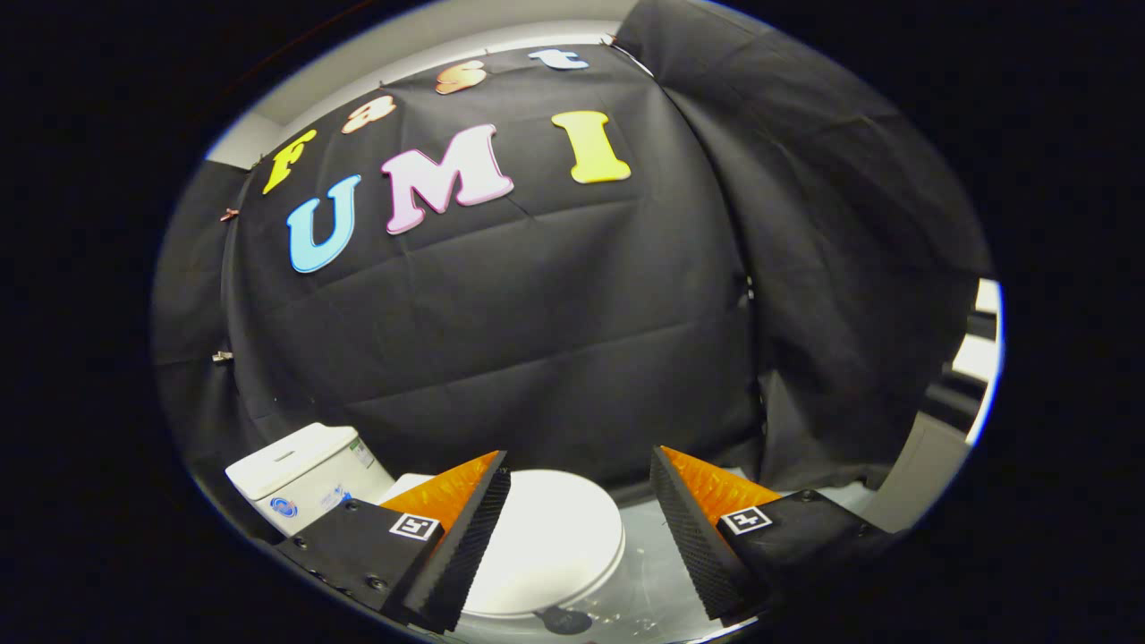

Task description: Open the toilet lid.

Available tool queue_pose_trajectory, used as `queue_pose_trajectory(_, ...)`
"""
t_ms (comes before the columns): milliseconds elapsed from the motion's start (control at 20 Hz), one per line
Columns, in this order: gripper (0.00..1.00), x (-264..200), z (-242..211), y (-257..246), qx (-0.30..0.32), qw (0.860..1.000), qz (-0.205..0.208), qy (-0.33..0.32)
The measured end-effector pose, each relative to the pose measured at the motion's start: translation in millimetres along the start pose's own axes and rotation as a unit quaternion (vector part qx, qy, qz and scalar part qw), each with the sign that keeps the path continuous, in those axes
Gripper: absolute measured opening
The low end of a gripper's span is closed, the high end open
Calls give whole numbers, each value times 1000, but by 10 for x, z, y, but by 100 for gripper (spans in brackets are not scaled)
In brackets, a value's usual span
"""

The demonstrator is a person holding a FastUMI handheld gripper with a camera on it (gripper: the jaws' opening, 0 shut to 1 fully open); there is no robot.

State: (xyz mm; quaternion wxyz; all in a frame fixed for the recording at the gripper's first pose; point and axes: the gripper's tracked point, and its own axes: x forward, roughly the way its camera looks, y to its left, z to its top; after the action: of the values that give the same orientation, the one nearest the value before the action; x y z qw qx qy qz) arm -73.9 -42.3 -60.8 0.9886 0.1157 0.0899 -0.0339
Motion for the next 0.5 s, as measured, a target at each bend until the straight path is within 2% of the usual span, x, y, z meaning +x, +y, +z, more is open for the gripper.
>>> queue_pose_trajectory(200,98,-79,-735,-249,50,997,-10,64)
queue_pose_trajectory(350,98,-141,-1200,-342,102,989,-14,110)
queue_pose_trajectory(500,97,-219,-1555,-290,191,970,6,151)
